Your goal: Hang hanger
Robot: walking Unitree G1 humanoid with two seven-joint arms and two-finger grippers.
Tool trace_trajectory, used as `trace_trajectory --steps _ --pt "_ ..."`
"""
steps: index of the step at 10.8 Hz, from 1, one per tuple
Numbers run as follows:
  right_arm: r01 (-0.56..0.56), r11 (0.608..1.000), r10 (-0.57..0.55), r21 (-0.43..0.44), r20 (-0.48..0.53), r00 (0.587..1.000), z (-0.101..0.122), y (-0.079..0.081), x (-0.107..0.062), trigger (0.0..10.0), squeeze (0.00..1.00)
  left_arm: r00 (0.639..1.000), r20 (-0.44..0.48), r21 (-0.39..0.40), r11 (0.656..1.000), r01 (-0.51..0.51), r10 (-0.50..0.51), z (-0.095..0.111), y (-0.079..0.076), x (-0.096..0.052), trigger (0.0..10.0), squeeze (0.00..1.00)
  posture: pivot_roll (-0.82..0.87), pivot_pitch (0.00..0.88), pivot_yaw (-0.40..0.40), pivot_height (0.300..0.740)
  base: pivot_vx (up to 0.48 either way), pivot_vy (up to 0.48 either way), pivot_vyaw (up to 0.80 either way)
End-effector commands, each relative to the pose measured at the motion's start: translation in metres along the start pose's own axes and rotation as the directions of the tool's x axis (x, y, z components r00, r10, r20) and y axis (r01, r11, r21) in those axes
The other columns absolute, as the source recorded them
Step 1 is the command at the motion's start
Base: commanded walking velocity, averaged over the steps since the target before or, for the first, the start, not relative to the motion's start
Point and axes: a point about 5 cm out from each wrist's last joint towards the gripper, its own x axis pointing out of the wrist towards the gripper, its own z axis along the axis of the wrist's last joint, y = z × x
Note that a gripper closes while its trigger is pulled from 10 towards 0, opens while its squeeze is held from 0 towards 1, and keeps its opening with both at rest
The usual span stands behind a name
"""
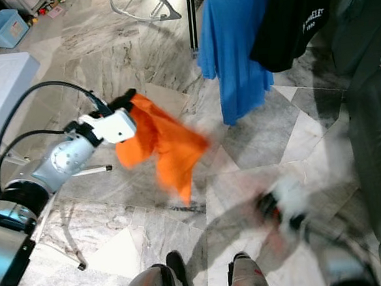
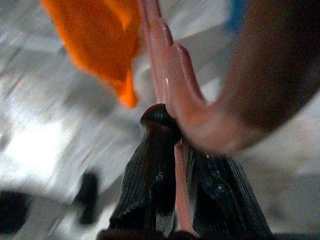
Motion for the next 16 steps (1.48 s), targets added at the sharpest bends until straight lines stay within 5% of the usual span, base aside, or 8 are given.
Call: trace_trajectory --steps 1,3,5,7,9,12,14,16 --pt "0.069 0.996 -0.071 0.047 0.033 0.997 0.000 -0.005 -0.001 10.0 0.00 0.999 0.015 -0.025 0.999 -0.034 0.034 0.000 -0.001 -0.006 10.0 0.00 -0.28 0.285 0.181 0.740 0.000 0.000 0.00" --pt "-0.026 0.998 0.014 0.054 0.219 0.976 0.039 0.011 0.005 10.0 0.00 0.999 0.051 -0.039 0.999 0.020 -0.018 0.008 -0.021 -0.004 10.0 0.00 -0.27 0.279 0.170 0.740 0.000 0.000 0.00" --pt "-0.086 0.995 0.070 0.049 0.262 0.963 0.051 0.016 0.007 10.0 0.00 0.999 0.040 -0.053 0.999 0.010 -0.008 0.008 -0.022 -0.001 10.0 0.00 -0.28 0.271 0.160 0.740 0.000 0.000 0.00" --pt "-0.174 0.970 0.122 0.170 0.275 0.954 0.055 0.028 0.013 10.0 0.00 0.996 0.080 -0.078 0.997 -0.028 0.035 0.018 -0.025 0.005 10.0 0.00 -0.28 0.260 0.153 0.740 0.000 0.000 0.00" --pt "-0.378 0.926 0.374 0.017 0.115 0.920 0.032 0.059 0.007 10.0 0.00 0.992 0.108 -0.081 0.995 -0.063 0.072 0.027 -0.027 0.013 10.0 0.00 -0.28 0.255 0.144 0.740 0.000 0.000 0.00" --pt "-0.365 0.900 0.355 -0.237 -0.088 0.931 0.015 0.032 -0.011 10.0 0.00 0.996 0.044 -0.026 0.996 -0.080 0.081 0.017 -0.015 0.014 10.0 0.00 -0.29 0.261 0.148 0.740 0.000 0.000 0.00" --pt "-0.147 0.950 0.147 -0.274 -0.022 0.989 0.028 -0.005 -0.013 10.0 0.00 0.997 -0.024 -0.003 0.998 -0.069 0.069 0.005 -0.012 0.009 10.0 0.00 -0.29 0.264 0.157 0.740 0.000 0.000 0.00" --pt "-0.151 0.960 0.184 -0.234 0.124 0.975 0.055 -0.008 -0.021 10.0 0.00 0.981 -0.174 -0.041 0.996 0.078 -0.084 -0.015 -0.030 -0.001 10.0 0.00 -0.30 0.267 0.156 0.740 0.000 0.000 0.00"
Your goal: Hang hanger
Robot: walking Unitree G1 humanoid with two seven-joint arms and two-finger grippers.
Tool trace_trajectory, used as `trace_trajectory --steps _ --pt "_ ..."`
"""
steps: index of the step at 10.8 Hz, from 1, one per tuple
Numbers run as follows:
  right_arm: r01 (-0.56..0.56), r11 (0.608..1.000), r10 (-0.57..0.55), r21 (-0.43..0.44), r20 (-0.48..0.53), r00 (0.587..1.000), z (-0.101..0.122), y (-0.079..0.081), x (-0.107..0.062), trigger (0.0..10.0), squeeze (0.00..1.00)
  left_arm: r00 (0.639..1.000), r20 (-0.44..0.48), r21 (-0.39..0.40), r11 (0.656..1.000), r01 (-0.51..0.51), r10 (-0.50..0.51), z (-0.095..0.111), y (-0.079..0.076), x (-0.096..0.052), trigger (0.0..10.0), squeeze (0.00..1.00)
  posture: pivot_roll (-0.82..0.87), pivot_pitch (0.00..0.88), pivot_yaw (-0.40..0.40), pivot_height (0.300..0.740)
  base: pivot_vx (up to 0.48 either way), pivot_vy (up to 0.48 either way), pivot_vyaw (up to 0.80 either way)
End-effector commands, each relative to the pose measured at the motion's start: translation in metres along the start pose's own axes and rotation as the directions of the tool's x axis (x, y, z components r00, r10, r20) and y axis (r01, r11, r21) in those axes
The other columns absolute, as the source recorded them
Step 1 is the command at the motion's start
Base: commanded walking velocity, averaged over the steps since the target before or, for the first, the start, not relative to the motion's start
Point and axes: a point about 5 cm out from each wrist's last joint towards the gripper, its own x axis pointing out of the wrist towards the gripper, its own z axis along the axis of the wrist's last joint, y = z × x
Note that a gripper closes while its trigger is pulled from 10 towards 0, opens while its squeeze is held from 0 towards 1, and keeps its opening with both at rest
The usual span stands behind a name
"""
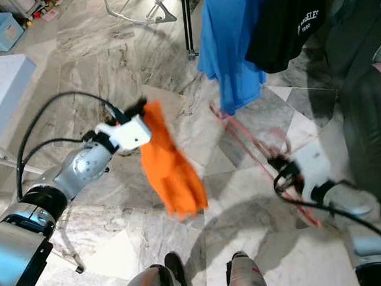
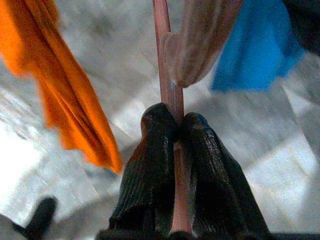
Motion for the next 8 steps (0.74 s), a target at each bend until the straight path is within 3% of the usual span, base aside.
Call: trace_trajectory --steps 1,2,4,5,6,7,8 --pt "-0.082 0.996 0.081 0.022 0.018 0.997 0.001 0.013 0.000 10.0 0.00 0.992 -0.093 -0.045 0.995 0.086 -0.090 -0.015 -0.014 -0.009 10.0 0.00 -0.30 0.268 0.154 0.740 0.000 0.000 0.00" --pt "-0.147 0.989 0.146 0.014 0.030 0.989 0.005 0.023 0.002 10.0 0.00 0.976 -0.131 -0.139 0.978 0.155 -0.174 -0.021 -0.029 -0.015 10.0 0.00 -0.29 0.268 0.151 0.740 0.000 0.000 0.00" --pt "-0.279 0.960 0.279 -0.009 0.066 0.958 0.018 0.039 0.003 10.0 0.00 0.970 -0.180 -0.296 0.949 0.107 -0.165 -0.030 -0.039 -0.022 10.0 0.00 -0.29 0.268 0.151 0.740 0.000 0.000 0.00" --pt "-0.330 0.943 0.332 -0.028 0.063 0.941 0.025 0.040 -0.001 10.0 0.00 0.977 -0.158 -0.494 0.868 0.049 -0.145 -0.026 -0.037 -0.018 10.0 0.00 -0.28 0.271 0.150 0.740 0.000 0.000 0.00" --pt "-0.339 0.939 0.342 -0.054 0.051 0.938 0.029 0.034 -0.003 10.0 0.00 0.977 -0.193 -0.662 0.747 -0.062 -0.089 -0.028 -0.031 -0.013 10.0 0.00 -0.28 0.273 0.149 0.740 0.000 0.000 0.00" --pt "-0.321 0.942 0.326 -0.102 0.037 0.945 0.037 0.022 -0.005 10.0 0.00 0.979 -0.204 -0.796 0.585 -0.155 -0.018 -0.027 -0.019 -0.008 10.0 0.00 -0.29 0.274 0.147 0.740 0.000 0.000 0.00" --pt "-0.316 0.940 0.323 -0.125 0.033 0.946 0.044 0.014 -0.008 10.0 0.00 0.982 -0.189 -0.838 0.520 -0.163 0.002 -0.026 -0.011 -0.004 10.0 0.00 -0.29 0.274 0.148 0.740 0.000 0.000 0.00"
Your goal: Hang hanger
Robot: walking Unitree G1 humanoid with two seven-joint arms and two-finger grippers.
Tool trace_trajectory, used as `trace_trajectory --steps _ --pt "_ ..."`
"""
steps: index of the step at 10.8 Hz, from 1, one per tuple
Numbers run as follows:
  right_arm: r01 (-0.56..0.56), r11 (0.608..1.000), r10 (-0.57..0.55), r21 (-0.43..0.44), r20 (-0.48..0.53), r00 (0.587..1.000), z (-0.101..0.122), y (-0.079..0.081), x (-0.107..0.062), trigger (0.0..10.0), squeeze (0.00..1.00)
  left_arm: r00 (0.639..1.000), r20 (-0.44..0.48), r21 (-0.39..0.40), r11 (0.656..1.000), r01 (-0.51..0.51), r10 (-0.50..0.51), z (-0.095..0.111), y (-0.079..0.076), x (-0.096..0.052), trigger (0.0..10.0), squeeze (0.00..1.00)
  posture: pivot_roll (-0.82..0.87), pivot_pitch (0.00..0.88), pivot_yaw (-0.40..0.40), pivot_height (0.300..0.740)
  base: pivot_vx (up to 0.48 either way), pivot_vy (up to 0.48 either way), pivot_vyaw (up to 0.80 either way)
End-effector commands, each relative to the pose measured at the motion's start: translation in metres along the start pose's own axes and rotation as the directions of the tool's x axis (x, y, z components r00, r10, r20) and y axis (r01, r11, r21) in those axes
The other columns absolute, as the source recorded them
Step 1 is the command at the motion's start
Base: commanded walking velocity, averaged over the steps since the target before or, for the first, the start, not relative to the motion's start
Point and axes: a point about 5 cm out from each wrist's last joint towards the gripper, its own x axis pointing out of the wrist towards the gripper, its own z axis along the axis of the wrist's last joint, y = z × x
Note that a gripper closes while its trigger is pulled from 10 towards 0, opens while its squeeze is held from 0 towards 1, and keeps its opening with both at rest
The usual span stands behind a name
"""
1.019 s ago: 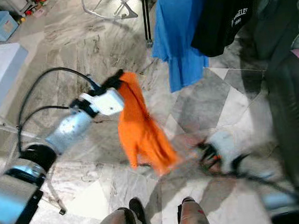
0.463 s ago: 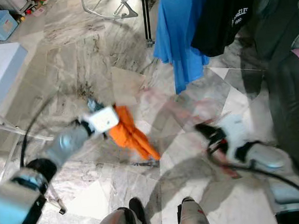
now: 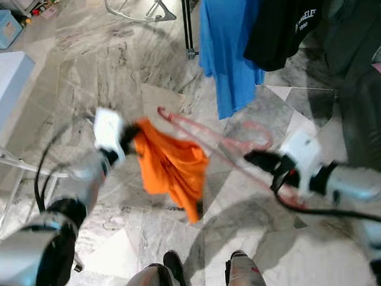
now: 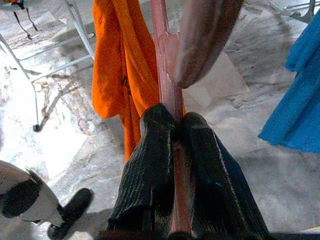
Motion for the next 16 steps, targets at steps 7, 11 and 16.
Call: trace_trajectory --steps 7,11,16 --pt "-0.101 0.995 0.101 0.005 -0.033 0.994 0.003 -0.001 -0.007 10.0 0.00 0.936 0.191 0.175 0.948 0.264 -0.296 0.059 -0.003 0.007 10.0 0.00 -0.29 0.280 0.157 0.740 0.000 0.000 0.00" --pt "-0.136 0.984 0.140 0.111 -0.031 0.990 -0.017 0.007 0.007 10.0 0.00 0.832 0.263 0.221 0.870 0.440 -0.488 0.076 -0.020 0.005 10.0 0.00 -0.29 0.291 0.162 0.740 0.000 0.000 0.00" --pt "0.228 0.877 -0.190 0.422 -0.130 0.973 -0.070 -0.005 0.024 10.0 0.00 0.751 0.300 0.256 0.808 0.531 -0.589 0.090 -0.027 -0.005 10.0 0.00 -0.27 0.297 0.158 0.740 0.000 0.000 0.00"
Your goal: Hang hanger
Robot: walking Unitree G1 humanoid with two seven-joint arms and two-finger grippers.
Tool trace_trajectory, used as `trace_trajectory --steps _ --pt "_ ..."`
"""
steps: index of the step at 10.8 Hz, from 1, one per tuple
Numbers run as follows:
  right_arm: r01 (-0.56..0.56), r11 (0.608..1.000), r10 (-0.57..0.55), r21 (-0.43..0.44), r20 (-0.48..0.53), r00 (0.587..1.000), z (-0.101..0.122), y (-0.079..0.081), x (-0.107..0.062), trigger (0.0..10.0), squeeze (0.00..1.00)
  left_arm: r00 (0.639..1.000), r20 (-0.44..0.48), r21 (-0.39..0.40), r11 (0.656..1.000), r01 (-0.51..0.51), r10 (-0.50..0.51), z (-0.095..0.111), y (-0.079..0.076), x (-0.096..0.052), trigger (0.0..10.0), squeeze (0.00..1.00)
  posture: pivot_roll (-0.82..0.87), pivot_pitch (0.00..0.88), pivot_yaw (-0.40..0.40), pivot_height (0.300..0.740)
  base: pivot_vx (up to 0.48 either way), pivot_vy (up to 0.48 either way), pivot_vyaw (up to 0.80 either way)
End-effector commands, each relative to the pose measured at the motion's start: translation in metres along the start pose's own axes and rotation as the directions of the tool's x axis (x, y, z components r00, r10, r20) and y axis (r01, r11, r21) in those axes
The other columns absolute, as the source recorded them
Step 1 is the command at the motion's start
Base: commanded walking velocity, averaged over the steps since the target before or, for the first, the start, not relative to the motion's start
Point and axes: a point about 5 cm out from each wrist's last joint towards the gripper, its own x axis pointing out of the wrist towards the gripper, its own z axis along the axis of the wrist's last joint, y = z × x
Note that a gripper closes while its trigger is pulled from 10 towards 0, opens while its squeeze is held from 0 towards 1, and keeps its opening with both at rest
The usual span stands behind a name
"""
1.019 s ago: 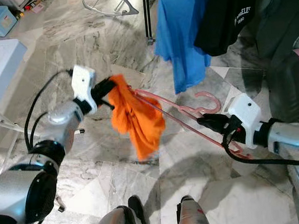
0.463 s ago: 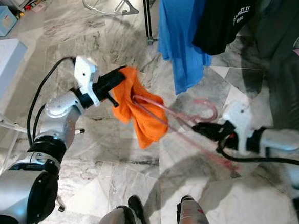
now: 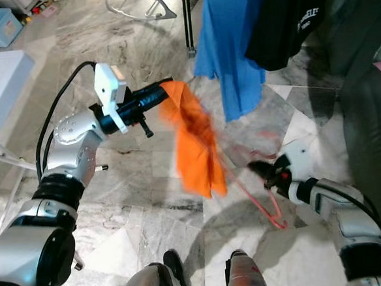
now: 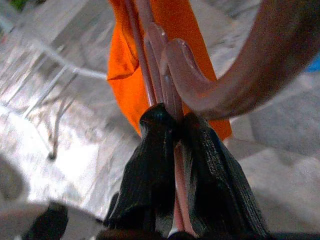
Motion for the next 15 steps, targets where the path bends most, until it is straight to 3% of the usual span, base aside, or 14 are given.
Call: trace_trajectory --steps 1,3,4,7,8,11,12,13,15 --pt "0.058 0.995 -0.059 0.085 0.010 0.998 -0.005 -0.003 0.000 10.0 0.00 1.000 -0.020 0.017 1.000 -0.015 0.015 -0.002 0.002 -0.011 10.0 0.00 -0.28 0.298 0.160 0.740 0.000 0.000 0.00" --pt "0.080 0.989 -0.088 0.123 0.066 0.994 0.003 0.005 0.007 10.0 0.00 0.987 -0.119 0.037 0.994 -0.103 0.107 -0.023 0.002 -0.028 10.0 0.00 -0.28 0.296 0.161 0.740 0.000 0.000 0.00" --pt "0.000 0.994 -0.012 0.109 0.105 0.994 0.011 0.020 0.010 10.0 0.00 0.959 -0.210 0.103 0.979 -0.174 0.192 -0.041 0.001 -0.038 10.0 0.00 -0.29 0.294 0.159 0.740 0.000 0.000 0.00" --pt "-0.031 0.995 0.029 0.095 0.025 0.999 -0.009 0.029 0.005 10.0 0.00 0.930 -0.248 0.103 0.962 -0.252 0.270 -0.053 -0.001 -0.040 10.0 0.00 -0.30 0.292 0.155 0.740 0.000 0.000 0.00" --pt "0.021 0.993 -0.020 0.113 -0.011 1.000 -0.018 0.026 0.004 10.0 0.00 0.926 -0.245 0.121 0.956 -0.266 0.288 -0.051 0.001 -0.039 10.0 0.00 -0.30 0.290 0.156 0.740 0.000 0.000 0.00" --pt "0.240 0.930 -0.234 0.278 -0.057 0.971 -0.037 0.008 0.002 10.0 0.00 0.922 -0.210 0.140 0.943 -0.301 0.326 -0.044 0.006 -0.035 10.0 0.00 -0.30 0.287 0.161 0.740 0.000 0.000 0.00" --pt "0.274 0.906 -0.270 0.323 -0.059 0.961 -0.038 0.006 0.003 10.0 0.00 0.927 -0.190 0.139 0.943 -0.301 0.324 -0.041 0.006 -0.032 10.0 0.00 -0.30 0.287 0.163 0.740 0.000 0.000 0.00" --pt "0.302 0.854 -0.318 0.423 -0.034 0.948 -0.034 0.006 0.009 10.0 0.00 0.942 -0.153 0.156 0.949 -0.275 0.299 -0.037 0.002 -0.026 10.0 0.00 -0.30 0.286 0.164 0.740 0.000 0.000 0.00" --pt "0.286 0.791 -0.359 0.541 0.031 0.933 -0.021 0.006 0.017 10.0 0.00 0.957 -0.125 0.181 0.955 -0.236 0.260 -0.037 -0.007 -0.019 10.0 0.00 -0.29 0.285 0.161 0.740 0.000 0.000 0.00"
